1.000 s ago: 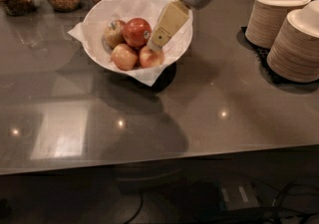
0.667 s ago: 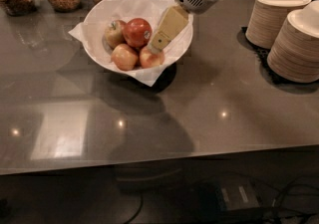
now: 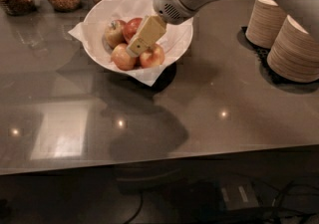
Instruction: Pick apple from white bowl
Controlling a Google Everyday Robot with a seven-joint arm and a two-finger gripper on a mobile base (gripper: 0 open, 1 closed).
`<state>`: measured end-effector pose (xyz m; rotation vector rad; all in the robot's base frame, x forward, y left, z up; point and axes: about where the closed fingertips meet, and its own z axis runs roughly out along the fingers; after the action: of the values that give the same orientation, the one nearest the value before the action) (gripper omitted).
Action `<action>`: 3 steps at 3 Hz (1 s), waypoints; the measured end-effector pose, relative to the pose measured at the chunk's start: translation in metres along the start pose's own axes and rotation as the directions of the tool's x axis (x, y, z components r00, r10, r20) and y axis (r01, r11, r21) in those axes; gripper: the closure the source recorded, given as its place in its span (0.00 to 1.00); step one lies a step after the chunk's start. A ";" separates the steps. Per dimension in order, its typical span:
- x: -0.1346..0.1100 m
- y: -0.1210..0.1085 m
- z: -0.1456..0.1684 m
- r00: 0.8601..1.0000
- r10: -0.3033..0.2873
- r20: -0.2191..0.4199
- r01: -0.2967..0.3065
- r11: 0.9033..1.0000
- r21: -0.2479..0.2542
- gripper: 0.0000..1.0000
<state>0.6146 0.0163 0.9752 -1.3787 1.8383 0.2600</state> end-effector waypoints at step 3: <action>-0.014 -0.002 0.044 0.987 0.103 0.121 -0.096 0.994 -0.059 0.37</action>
Offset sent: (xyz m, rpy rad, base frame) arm 0.0286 0.0389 -0.0200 0.1805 0.0508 0.0169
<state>0.6385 0.0514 0.9566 -1.2792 1.8104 0.4395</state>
